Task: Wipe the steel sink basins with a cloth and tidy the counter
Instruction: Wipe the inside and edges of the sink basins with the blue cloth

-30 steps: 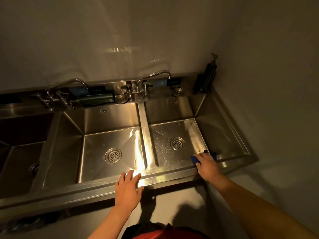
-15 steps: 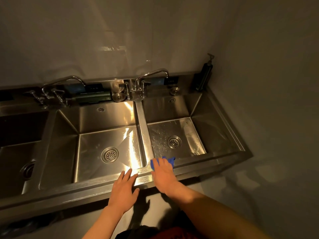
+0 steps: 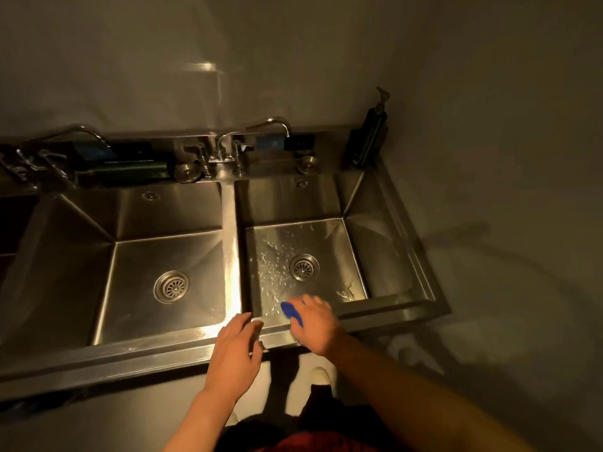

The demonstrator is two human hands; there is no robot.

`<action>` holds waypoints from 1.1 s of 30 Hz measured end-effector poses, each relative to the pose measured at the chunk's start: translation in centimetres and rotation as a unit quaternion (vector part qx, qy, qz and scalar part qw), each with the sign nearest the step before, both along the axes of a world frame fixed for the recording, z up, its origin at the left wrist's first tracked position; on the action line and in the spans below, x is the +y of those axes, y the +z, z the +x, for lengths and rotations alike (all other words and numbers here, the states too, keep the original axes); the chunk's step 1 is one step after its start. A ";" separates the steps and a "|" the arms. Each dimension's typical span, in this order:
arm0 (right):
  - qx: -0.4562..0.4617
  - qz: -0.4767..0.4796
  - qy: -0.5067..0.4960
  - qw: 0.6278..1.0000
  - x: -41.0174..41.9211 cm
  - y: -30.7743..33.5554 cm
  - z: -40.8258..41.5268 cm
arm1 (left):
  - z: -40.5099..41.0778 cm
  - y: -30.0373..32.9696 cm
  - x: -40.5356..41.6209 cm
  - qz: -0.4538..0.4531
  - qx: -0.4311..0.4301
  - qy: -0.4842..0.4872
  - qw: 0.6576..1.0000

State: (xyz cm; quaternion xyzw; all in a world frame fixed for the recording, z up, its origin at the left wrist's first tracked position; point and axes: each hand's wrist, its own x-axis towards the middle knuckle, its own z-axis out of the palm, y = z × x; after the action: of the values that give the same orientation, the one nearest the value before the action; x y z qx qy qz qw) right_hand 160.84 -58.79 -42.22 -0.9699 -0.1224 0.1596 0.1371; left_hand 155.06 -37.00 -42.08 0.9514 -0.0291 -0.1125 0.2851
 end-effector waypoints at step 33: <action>-0.029 -0.137 -0.197 0.970 -27.2 0.0 3.0 | 9.1 -1.9 -21.4 0.105 0.114 -0.072 0.985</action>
State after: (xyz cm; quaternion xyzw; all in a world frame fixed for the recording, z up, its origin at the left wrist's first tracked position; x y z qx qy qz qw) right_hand 163.82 -85.94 -42.26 -0.9887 0.0897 0.1165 0.0283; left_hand 164.13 -58.44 -43.96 0.9523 -0.0528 -0.2432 0.1764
